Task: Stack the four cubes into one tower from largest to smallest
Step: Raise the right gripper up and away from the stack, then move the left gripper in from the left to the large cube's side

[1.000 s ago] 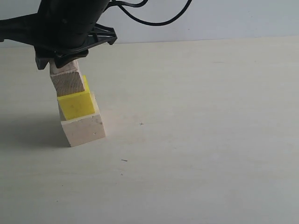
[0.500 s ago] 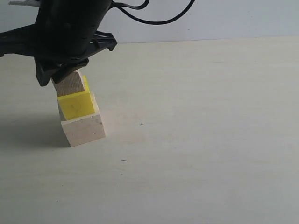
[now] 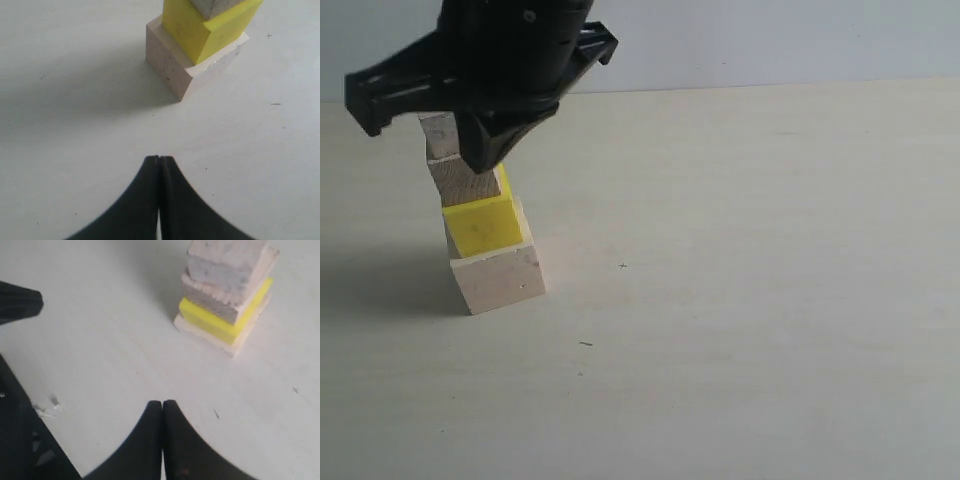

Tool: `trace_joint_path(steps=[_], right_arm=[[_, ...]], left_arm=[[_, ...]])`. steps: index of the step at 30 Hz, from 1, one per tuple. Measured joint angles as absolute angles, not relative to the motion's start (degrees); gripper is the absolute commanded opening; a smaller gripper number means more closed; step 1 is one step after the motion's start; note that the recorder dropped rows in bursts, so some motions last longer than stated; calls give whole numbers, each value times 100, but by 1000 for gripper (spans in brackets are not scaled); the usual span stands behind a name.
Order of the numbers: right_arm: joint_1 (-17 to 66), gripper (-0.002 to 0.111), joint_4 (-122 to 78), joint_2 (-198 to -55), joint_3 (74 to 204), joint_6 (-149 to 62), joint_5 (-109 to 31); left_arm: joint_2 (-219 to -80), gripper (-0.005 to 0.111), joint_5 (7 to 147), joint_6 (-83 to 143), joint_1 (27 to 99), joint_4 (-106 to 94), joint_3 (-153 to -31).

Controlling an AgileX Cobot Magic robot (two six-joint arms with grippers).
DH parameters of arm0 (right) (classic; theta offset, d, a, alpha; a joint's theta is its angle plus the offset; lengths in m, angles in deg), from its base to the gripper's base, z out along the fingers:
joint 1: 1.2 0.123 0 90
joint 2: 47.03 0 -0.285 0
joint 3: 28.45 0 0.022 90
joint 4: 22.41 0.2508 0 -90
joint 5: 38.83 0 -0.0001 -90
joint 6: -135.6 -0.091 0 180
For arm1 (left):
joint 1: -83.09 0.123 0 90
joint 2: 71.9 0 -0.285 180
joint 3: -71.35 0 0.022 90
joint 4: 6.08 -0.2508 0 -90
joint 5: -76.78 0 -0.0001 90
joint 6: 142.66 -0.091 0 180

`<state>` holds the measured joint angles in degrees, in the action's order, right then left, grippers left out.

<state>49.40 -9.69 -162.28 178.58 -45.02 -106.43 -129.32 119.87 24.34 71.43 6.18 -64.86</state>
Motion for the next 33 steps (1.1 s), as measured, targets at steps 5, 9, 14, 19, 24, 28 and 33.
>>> trace_joint_path(steps=[5,9,14,19,24,28,33], right_arm=[[4940,0,-1208,-15895,16887,-4502,-10395],[4940,0,-1268,-15496,16190,-4502,-10206],[4940,0,-1306,-14796,15713,-4665,-10077],[4940,0,-1892,-13816,15317,-5209,-10137],[4940,0,-2769,-12847,15106,-5827,-10325],[4940,0,-3249,-12104,15078,-6145,-10552],[4940,0,-3437,-11408,15023,-6214,-10823]], left_arm=[[-13336,0,12068,2542,7143,592,-6312],[-13873,0,11982,2557,7143,679,-6299],[-14545,0,11434,2527,7143,759,-6299],[-15103,0,11059,2054,7143,778,-6299],[-15607,0,10727,1601,7143,778,-6299],[-15819,0,10201,1129,7143,830,-6299],[-15858,0,9385,332,7143,1671,-6160]])
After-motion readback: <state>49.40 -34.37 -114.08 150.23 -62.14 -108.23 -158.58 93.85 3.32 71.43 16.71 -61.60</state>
